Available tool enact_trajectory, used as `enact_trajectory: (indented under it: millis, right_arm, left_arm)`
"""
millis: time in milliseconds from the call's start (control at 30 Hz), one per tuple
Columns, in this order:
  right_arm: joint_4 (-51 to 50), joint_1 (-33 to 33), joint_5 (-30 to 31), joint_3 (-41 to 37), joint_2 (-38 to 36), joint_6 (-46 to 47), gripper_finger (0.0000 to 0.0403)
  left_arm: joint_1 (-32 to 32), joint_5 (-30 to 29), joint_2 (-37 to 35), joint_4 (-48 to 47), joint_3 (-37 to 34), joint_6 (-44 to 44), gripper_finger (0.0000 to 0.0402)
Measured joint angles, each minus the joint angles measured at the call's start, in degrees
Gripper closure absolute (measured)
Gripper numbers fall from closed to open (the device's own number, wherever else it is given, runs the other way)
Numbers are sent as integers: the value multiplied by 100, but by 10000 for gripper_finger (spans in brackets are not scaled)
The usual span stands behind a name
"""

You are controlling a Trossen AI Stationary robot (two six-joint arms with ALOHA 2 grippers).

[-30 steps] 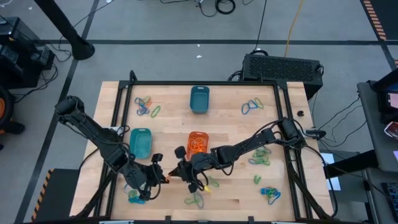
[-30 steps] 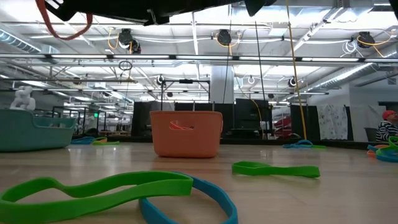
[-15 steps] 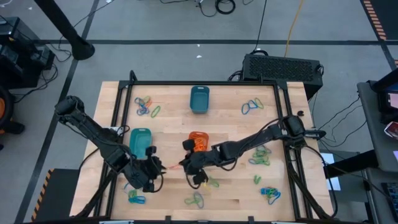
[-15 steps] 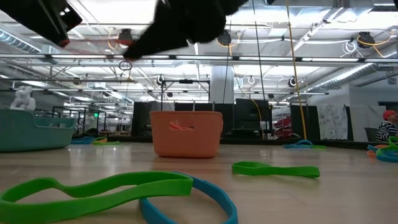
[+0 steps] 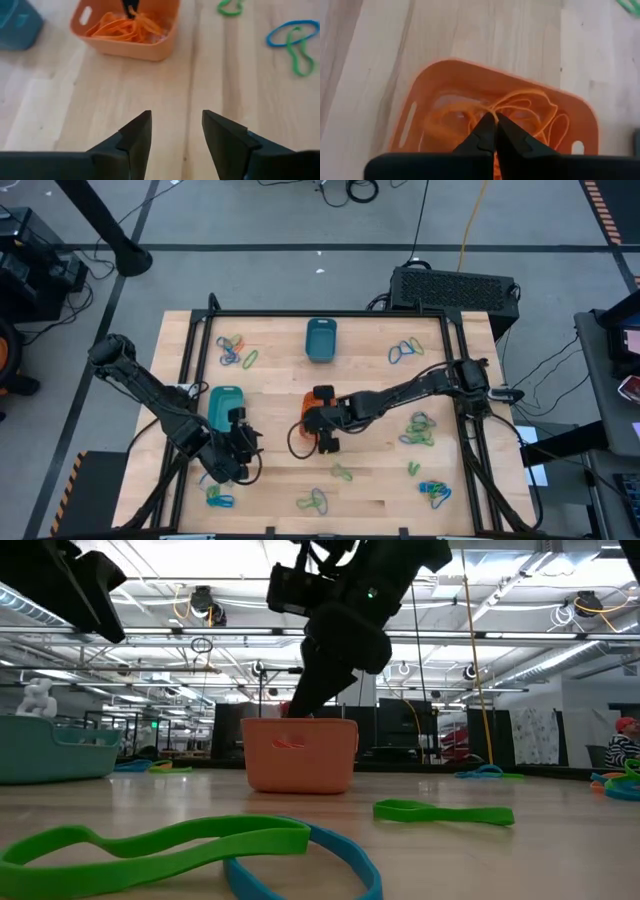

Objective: Sort rubber bands into baskets
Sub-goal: Put the orange rubber band into the orange bin

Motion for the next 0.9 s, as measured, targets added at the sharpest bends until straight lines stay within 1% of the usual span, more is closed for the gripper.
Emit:
enact_trajectory:
  millis: [100, 200, 233, 300, 433, 567, 633, 733, 833, 900]
  right_arm:
    - [-134, -84, 52, 2, -2, 59, 403]
    - [-454, -130, 541, 2, -2, 205, 403]
    - [-526, -152, 615, 2, -2, 272, 403]
    - [-602, -207, 611, 2, -2, 388, 403]
    - [-528, -285, 321, 2, -2, 402, 402]
    - [-542, -304, 239, 0, -2, 390, 402]
    - [-560, -303, 215, 2, -2, 292, 396]
    - [-612, -300, 212, 2, -2, 86, 376]
    - [-622, -306, 199, 8, -3, 53, 348]
    - [-698, -336, -26, 22, -39, -54, 325]
  left_arm:
    - [0, -63, 0, -173, 0, -160, 219]
    - [0, -85, 0, -386, 0, -550, 219]
    - [0, -112, 0, -484, 0, -683, 219]
    - [2, -178, 0, -698, 0, -869, 219]
    - [217, -415, 0, -1263, 0, -1214, 219]
    - [852, -656, 0, -1962, 0, -1917, 219]
    - [1252, -663, 0, -2171, 0, -1957, 219]
    - [1846, -522, 0, -2204, 0, -1546, 219]
    - [2451, -169, 0, -2175, 0, -1077, 219]
    - [2860, -6, 1, -2176, 0, -733, 219]
